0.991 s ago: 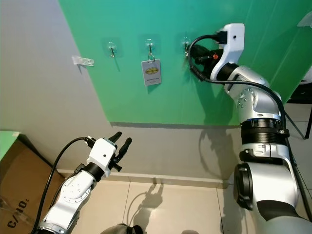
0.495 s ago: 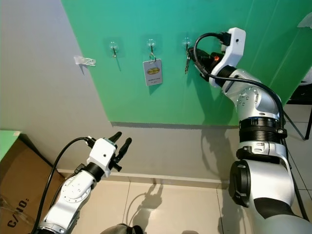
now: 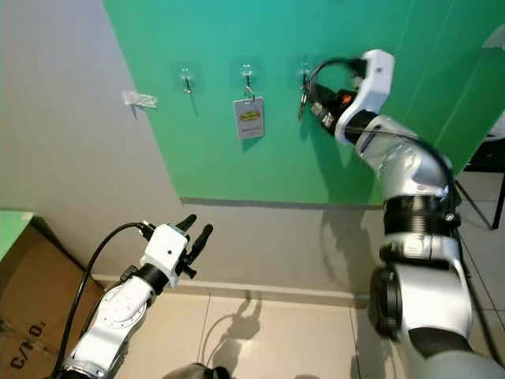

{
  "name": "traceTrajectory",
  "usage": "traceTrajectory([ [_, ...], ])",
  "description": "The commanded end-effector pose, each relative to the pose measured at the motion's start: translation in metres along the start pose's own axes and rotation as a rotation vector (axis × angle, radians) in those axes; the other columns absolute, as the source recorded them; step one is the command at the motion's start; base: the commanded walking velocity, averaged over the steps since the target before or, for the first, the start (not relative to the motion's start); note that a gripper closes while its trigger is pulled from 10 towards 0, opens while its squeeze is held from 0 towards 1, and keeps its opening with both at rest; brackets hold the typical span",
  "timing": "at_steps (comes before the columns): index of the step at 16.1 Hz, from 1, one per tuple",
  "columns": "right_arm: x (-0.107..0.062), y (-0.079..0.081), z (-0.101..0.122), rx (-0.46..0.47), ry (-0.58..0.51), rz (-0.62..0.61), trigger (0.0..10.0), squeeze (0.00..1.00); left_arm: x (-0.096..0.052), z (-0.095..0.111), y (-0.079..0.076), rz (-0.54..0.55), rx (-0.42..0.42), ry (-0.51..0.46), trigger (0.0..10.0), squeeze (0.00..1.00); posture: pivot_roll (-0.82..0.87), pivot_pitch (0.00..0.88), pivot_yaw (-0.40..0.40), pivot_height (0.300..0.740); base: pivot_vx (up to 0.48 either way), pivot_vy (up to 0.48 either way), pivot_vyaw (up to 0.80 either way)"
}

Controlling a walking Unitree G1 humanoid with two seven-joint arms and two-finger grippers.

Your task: Hang keys on a hook

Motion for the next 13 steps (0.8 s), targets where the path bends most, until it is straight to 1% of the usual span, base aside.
traceTrajectory([
  [1, -0.001, -0.005, -0.024, -0.061, 0.097, -0.043, 10.0, 1.0, 0.0, -0.003, 0.004, 0.01, 0.014, 0.014, 10.0, 0.0, -0.22, 0.01, 0.095, 0.74, 0.0, 0.0, 0.0],
  [2, 0.0, -0.011, -0.023, -0.098, 0.08, -0.104, 10.0, 1.0, 0.0, -0.003, 0.005, 0.009, 0.016, 0.015, 10.0, 0.0, -0.22, 0.011, 0.094, 0.74, 0.0, 0.0, 0.0],
  [3, -0.001, -0.014, -0.023, -0.131, 0.075, -0.139, 10.0, 1.0, 0.001, -0.003, 0.005, 0.009, 0.016, 0.016, 10.0, 0.0, -0.22, 0.012, 0.095, 0.74, 0.0, 0.0, 0.0],
  [4, -0.002, -0.021, -0.025, -0.146, 0.073, -0.197, 10.0, 1.0, 0.001, -0.003, 0.005, 0.008, 0.018, 0.016, 10.0, 0.0, -0.22, 0.012, 0.095, 0.74, 0.0, 0.0, 0.0],
  [7, -0.005, -0.024, -0.023, -0.131, 0.046, -0.223, 10.0, 1.0, 0.001, -0.003, 0.005, 0.005, 0.021, 0.017, 10.0, 0.0, -0.23, 0.018, 0.097, 0.74, 0.0, 0.0, 0.0],
  [11, -0.003, -0.023, -0.018, -0.164, 0.013, -0.228, 10.0, 1.0, 0.002, -0.003, 0.005, 0.004, 0.023, 0.019, 10.0, 0.0, -0.23, 0.019, 0.096, 0.74, 0.0, 0.0, 0.0],
  [13, -0.003, -0.024, -0.021, -0.185, 0.024, -0.243, 10.0, 1.0, 0.002, -0.003, 0.004, 0.006, 0.026, 0.018, 10.0, 0.0, -0.22, 0.019, 0.095, 0.74, 0.0, 0.0, 0.0],
])
Point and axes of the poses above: a point about 5 cm out from each wrist's last joint towards the gripper, its own x axis pointing out of the wrist towards the gripper, its own z axis along the axis of the wrist's last joint, y = z × x, the point moved 3 cm from there along x, pointing out of the wrist towards the gripper, and after that the axes turned 5 degrees about x, right-handed, at the moved point
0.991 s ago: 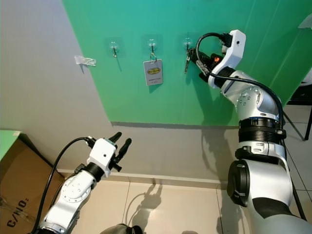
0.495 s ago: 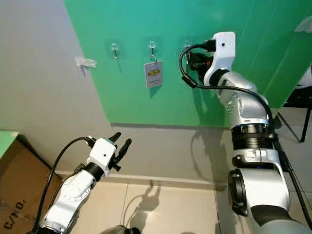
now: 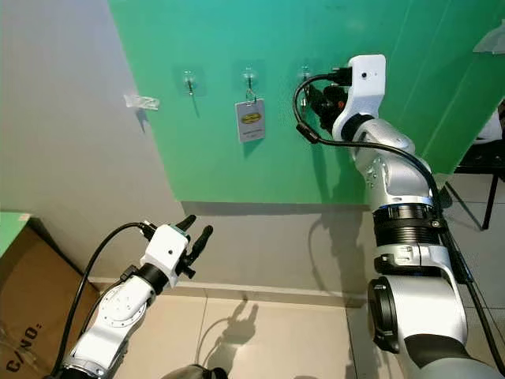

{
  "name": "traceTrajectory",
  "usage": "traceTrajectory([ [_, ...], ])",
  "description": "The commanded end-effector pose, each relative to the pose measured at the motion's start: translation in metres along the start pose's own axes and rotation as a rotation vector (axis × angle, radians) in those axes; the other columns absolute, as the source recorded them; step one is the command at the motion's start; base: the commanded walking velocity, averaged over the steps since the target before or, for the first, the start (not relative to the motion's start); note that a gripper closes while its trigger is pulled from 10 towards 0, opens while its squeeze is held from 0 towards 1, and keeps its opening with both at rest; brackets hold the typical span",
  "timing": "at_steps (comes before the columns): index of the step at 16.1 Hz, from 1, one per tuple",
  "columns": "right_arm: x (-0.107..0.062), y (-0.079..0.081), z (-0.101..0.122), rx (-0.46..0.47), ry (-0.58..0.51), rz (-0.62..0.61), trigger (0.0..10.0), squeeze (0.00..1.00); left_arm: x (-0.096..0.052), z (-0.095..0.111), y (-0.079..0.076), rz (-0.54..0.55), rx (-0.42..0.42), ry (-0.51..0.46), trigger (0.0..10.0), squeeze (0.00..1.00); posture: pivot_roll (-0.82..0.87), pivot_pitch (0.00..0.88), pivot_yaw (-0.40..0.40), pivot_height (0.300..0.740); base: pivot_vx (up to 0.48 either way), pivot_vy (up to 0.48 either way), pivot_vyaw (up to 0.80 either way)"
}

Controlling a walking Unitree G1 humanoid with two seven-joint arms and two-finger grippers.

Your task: Hang keys on a hook

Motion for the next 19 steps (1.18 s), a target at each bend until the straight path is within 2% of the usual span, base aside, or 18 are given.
traceTrajectory([
  [1, -0.0024, -0.0084, -0.0221, 0.012, 0.079, -0.041, 10.0, 1.0, 0.0006, -0.0014, 0.0041, 0.013, 0.01, 0.01, 10.0, 0.0, -0.22, 0.02, 0.095, 0.74, 0.0, 0.0, 0.0],
  [9, -0.0005, -0.0037, -0.0237, 0.018, 0.086, -0.02, 10.0, 1.0, 0.0012, -0.001, 0.0044, 0.014, 0.019, 0.012, 10.0, 0.0, -0.22, 0.025, 0.089, 0.74, 0.0, 0.0, 0.0],
  [14, -0.0023, -0.0041, -0.0252, -0.021, 0.092, -0.021, 10.0, 1.0, 0.0016, -0.003, 0.0042, 0.009, 0.024, 0.025, 10.0, 0.0, -0.22, 0.024, 0.088, 0.74, 0.0, 0.0, 0.0],
  [17, -0.0058, -0.011, -0.0262, -0.092, 0.081, -0.079, 10.0, 1.0, 0.003, -0.0089, 0.0057, 0.014, 0.0, 0.065, 10.0, 0.0, -0.23, 0.018, 0.094, 0.74, 0.0, 0.0, 0.0],
  [18, -0.0062, -0.0118, -0.0242, -0.116, 0.057, -0.092, 10.0, 0.0, 0.0041, -0.0092, 0.0076, 0.02, -0.003, 0.07, 10.0, 0.0, -0.23, 0.016, 0.093, 0.74, 0.0, 0.0, 0.0],
  [19, -0.006, -0.0104, -0.0233, -0.131, 0.045, -0.098, 10.0, 0.0, 0.0047, -0.0096, 0.0097, 0.021, 0.006, 0.073, 10.0, 0.0, -0.23, 0.011, 0.095, 0.74, 0.0, 0.0, 0.0],
])
Point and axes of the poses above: a point about 5 cm out from each wrist's last joint towards the gripper, its own x axis pointing out of the wrist towards the gripper, its own z axis along the axis of the wrist's last joint, y = z × x, the point moved 3 cm from there along x, pointing out of the wrist towards the gripper, and after that the axes turned 5 degrees about x, right-handed, at the moved point
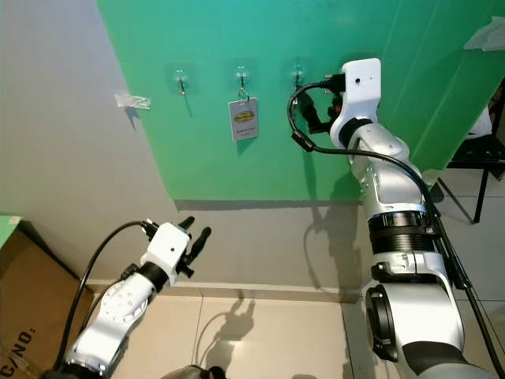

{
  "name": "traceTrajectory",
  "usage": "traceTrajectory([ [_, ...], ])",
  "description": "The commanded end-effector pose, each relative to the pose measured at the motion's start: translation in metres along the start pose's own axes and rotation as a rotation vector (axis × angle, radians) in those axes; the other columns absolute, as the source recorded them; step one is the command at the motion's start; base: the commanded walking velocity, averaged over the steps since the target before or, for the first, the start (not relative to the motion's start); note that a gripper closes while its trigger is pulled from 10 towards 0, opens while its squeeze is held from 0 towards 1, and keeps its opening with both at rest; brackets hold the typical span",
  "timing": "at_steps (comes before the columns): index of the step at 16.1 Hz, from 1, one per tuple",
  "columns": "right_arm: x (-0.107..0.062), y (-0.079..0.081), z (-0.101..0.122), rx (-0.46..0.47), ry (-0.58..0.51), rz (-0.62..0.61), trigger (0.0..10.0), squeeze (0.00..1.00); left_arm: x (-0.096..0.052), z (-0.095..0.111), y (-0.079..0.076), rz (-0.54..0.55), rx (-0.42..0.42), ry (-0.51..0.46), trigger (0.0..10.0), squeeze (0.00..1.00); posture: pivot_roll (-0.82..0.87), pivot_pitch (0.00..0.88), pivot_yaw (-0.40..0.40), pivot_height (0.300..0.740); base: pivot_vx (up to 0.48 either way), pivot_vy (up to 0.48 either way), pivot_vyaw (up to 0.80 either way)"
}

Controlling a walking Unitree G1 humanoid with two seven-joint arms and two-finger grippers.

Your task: Hang keys on a hook

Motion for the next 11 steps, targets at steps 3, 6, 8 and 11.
traceTrajectory([
  [3, -0.009, 0.002, -0.02, -0.024, 0.052, -0.022, 10.0, 0.0, 0.002, -0.004, 0.005, 0.0, 0.007, 0.027, 10.0, 0.0, -0.24, 0.0, 0.106, 0.74, 0.0, 0.0, 0.0],
  [6, -0.014, 0.005, -0.03, 0.053, 0.09, -0.003, 10.0, 0.0, 0.003, -0.005, 0.004, -0.013, 0.009, 0.031, 10.0, 0.0, -0.24, 0.0, 0.11, 0.74, 0.0, 0.0, 0.0],
  [8, -0.017, 0.009, -0.032, 0.112, 0.098, 0.012, 10.0, 0.0, 0.003, -0.011, 0.011, 0.037, 0.086, 0.068, 10.0, 0.0, -0.25, 0.0, 0.112, 0.74, 0.0, 0.0, 0.0],
  [11, -0.019, 0.018, -0.031, 0.302, 0.091, 0.037, 10.0, 0.0, 0.007, -0.011, 0.012, 0.04, 0.061, 0.078, 10.0, 0.0, -0.26, 0.001, 0.114, 0.74, 0.0, 0.0, 0.0],
])
Point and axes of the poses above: a point about 5 cm out from each wrist's last joint towards the gripper, its own x axis pointing out of the wrist towards the gripper, its own z axis along the axis of the wrist's last joint, y = z × x, the point moved 3 cm from there along x, pointing out of the wrist towards the gripper, and after that the axes turned 5 degrees about x, right-handed, at the moved point
